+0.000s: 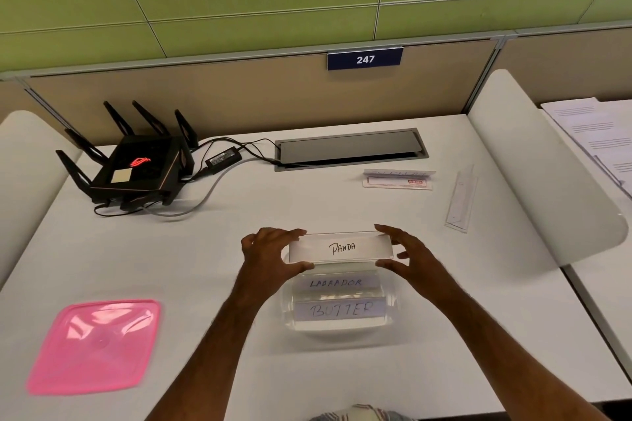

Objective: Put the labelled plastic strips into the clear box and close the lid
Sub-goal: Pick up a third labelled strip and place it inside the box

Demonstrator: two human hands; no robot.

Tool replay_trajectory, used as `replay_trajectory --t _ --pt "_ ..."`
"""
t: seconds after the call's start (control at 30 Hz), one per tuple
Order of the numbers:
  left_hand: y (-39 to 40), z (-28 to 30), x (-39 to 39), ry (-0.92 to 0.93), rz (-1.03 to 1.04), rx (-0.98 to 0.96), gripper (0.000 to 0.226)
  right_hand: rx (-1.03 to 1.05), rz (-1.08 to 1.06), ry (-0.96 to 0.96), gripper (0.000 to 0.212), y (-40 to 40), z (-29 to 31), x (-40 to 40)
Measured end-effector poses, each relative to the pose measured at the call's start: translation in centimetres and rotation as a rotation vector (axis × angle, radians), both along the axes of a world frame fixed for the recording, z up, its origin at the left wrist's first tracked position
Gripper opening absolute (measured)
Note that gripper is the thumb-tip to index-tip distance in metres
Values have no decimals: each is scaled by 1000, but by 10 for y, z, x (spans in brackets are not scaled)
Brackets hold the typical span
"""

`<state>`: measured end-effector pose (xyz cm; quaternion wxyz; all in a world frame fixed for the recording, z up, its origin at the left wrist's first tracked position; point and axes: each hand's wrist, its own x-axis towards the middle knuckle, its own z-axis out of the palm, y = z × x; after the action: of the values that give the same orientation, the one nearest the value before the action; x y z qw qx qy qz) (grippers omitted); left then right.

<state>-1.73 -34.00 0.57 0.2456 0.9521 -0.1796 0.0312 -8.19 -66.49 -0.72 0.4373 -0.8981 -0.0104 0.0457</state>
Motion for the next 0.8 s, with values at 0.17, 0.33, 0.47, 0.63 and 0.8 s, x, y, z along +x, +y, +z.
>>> replay_trajectory --t 0.17,0.33,0.47,0.63,0.8 --pt "2 1 -2 2 13 -9 69 -5 15 5 72 2 1 3" --pt "2 2 -3 -3 2 -14 66 -54 19 -20 53 4 5 1" --pt "2 -1 -8 30 -26 -21 62 -79 26 14 57 3 2 0" --pt "2 -10 -17 132 -39 -48 59 -160 116 38 56 2 -6 2" --pt "2 -22 -26 231 -33 59 61 -340 194 -38 49 6 -11 -2"
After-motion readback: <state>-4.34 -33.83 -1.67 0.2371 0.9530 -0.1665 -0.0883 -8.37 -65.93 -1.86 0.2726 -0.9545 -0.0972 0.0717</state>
